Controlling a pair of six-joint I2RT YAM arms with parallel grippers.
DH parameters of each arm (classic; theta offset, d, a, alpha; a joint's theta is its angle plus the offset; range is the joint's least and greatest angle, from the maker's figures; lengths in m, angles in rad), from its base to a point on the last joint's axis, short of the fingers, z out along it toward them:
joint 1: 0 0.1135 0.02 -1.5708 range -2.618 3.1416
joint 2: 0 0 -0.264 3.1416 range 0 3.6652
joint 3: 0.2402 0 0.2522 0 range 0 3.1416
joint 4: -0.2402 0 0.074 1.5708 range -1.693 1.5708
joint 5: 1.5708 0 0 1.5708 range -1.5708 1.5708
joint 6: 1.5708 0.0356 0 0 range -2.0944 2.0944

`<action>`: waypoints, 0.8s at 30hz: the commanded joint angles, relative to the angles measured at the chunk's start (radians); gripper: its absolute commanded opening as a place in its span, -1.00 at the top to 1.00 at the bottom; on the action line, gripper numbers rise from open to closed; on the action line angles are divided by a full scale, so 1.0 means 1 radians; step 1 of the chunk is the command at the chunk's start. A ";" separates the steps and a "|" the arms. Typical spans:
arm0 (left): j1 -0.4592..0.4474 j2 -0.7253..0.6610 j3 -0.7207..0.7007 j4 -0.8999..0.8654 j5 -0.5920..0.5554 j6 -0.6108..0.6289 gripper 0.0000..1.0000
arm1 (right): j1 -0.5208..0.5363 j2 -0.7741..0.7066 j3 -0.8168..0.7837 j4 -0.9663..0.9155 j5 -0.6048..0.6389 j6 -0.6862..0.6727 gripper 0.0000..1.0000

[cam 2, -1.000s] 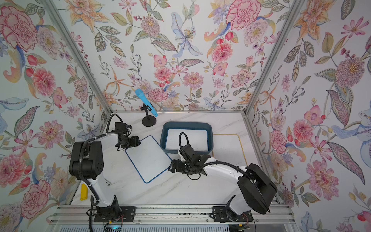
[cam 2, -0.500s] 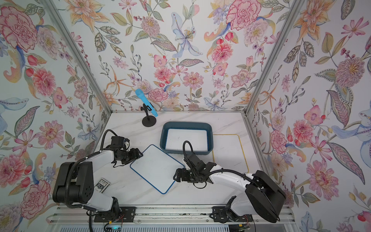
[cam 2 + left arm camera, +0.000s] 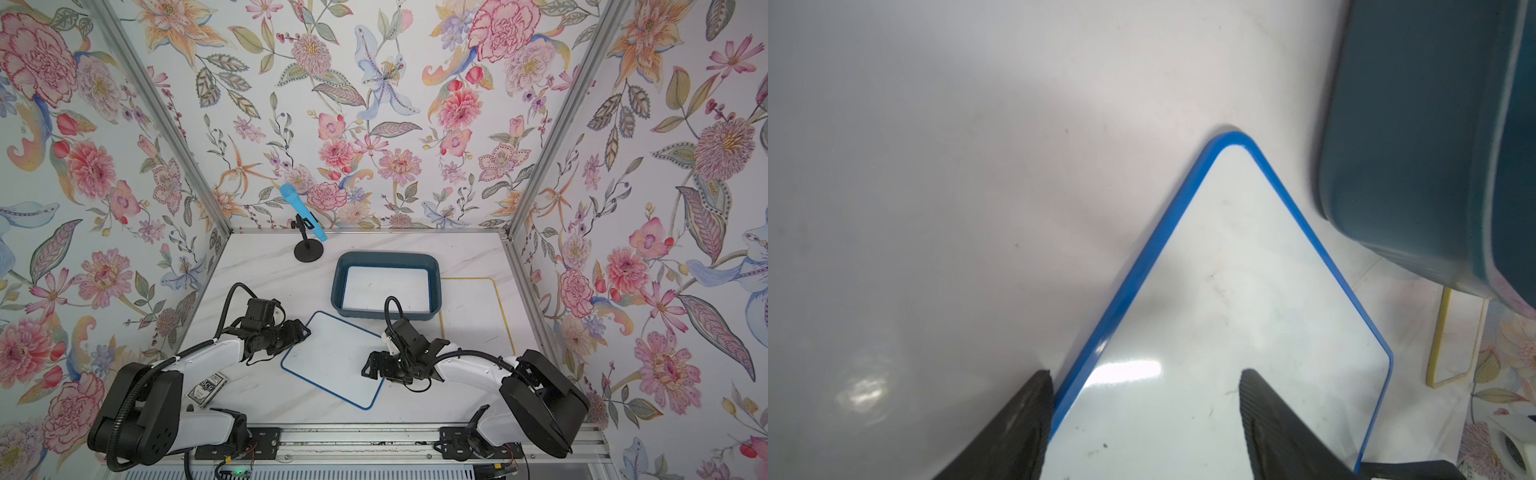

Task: Put the whiteboard into the storage box
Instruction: Move the whiteboard to the center of the board.

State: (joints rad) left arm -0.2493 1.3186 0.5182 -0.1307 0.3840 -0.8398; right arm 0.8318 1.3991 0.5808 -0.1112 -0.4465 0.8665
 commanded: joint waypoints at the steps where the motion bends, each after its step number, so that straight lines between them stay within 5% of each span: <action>1: -0.079 -0.040 -0.053 -0.040 0.136 -0.117 -0.43 | -0.016 0.069 -0.029 0.083 -0.022 -0.005 -0.79; 10: -0.105 -0.155 -0.114 0.012 0.237 -0.183 -0.36 | -0.176 -0.050 -0.052 -0.053 0.032 -0.097 -0.81; 17: -0.151 -0.092 -0.071 0.116 0.296 -0.221 -0.30 | -0.238 -0.006 0.000 -0.056 0.012 -0.137 -0.81; 24: -0.203 -0.027 -0.140 0.489 0.393 -0.429 -0.29 | -0.237 0.000 -0.024 -0.052 0.011 -0.140 -0.80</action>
State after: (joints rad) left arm -0.3820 1.2743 0.3950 0.0841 0.5125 -1.1187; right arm 0.5636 1.3613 0.5884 -0.1791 -0.3424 0.7326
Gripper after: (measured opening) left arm 0.650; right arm 0.898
